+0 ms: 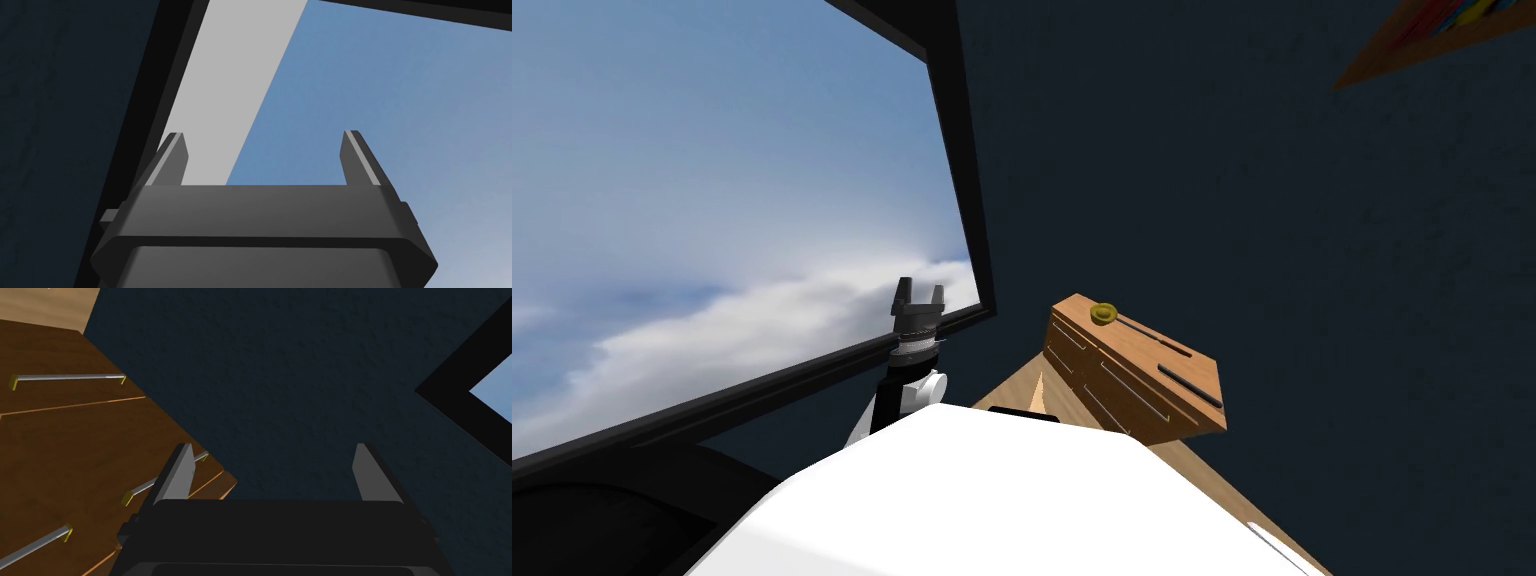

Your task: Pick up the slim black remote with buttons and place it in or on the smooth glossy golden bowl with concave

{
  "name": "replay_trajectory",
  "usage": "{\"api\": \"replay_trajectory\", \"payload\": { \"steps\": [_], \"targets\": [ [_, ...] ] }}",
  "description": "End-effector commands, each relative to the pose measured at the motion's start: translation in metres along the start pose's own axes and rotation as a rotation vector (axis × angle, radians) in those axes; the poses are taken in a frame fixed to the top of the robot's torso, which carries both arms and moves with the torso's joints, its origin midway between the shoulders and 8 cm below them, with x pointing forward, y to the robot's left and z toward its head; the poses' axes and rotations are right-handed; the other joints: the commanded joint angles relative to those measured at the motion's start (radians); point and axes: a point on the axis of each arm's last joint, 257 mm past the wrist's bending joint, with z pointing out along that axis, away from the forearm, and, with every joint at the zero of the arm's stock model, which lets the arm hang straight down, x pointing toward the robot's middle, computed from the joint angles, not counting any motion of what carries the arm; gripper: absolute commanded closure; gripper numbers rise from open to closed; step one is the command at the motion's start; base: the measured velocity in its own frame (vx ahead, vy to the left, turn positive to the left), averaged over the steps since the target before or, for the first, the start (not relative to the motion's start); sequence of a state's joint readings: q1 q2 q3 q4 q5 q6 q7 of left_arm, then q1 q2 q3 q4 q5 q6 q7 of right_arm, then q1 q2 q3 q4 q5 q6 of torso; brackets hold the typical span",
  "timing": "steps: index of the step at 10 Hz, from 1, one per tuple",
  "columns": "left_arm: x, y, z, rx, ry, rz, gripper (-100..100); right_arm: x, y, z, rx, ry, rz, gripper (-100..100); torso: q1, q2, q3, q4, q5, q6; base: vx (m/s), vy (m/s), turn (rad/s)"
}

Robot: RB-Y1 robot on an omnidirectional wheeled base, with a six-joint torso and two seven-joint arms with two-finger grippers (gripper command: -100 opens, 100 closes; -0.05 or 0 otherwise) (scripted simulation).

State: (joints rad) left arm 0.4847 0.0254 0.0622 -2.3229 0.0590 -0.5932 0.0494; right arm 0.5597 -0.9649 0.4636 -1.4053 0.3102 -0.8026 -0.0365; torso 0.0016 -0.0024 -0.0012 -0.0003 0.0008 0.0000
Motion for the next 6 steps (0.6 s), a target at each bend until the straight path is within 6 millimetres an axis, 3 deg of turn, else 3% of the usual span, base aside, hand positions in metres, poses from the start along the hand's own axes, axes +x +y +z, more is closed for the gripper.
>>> {"api": "replay_trajectory", "payload": {
  "steps": [1, 2, 3, 4, 5, 6],
  "targets": [
    [0.000, 0.000, 0.000, 0.000, 0.000, 0.000, 0, 0.009, -0.018, -0.016, 0.043, 0.044, -0.017, -100, 0.000, 0.000, 0.000, 0.000, 0.000, 0.000, 0.046, 0.029, 0.072],
    [0.000, 0.000, 0.000, 0.000, 0.000, 0.000, 0, 0.027, -0.039, -0.038, 0.100, 0.108, -0.029, -100, 0.000, 0.000, 0.000, 0.000, 0.000, 0.000, 0.050, 0.037, 0.116],
    [0.000, 0.000, 0.000, 0.000, 0.000, 0.000, 0, 0.025, -0.043, -0.043, 0.111, 0.118, -0.039, -100, 0.000, 0.000, 0.000, 0.000, 0.000, 0.000, 0.041, 0.022, 0.078],
    [0.000, 0.000, 0.000, 0.000, 0.000, 0.000, 0, 0.038, -0.063, -0.069, 0.166, 0.186, -0.062, -100, -0.001, 0.001, 0.000, 0.000, 0.000, 0.000, 0.054, 0.021, 0.121],
    [0.000, 0.000, 0.000, 0.000, 0.000, 0.000, 0, 0.038, -0.066, -0.073, 0.177, 0.189, -0.062, -100, -0.001, 0.000, 0.000, 0.000, 0.000, 0.000, 0.048, 0.010, 0.095],
    [0.000, 0.000, 0.000, 0.000, 0.000, 0.000, 0, 0.050, -0.085, -0.100, 0.233, 0.254, -0.083, -100, -0.001, 0.000, 0.000, 0.000, 0.000, 0.000, 0.052, 0.007, 0.121]
  ]
}}
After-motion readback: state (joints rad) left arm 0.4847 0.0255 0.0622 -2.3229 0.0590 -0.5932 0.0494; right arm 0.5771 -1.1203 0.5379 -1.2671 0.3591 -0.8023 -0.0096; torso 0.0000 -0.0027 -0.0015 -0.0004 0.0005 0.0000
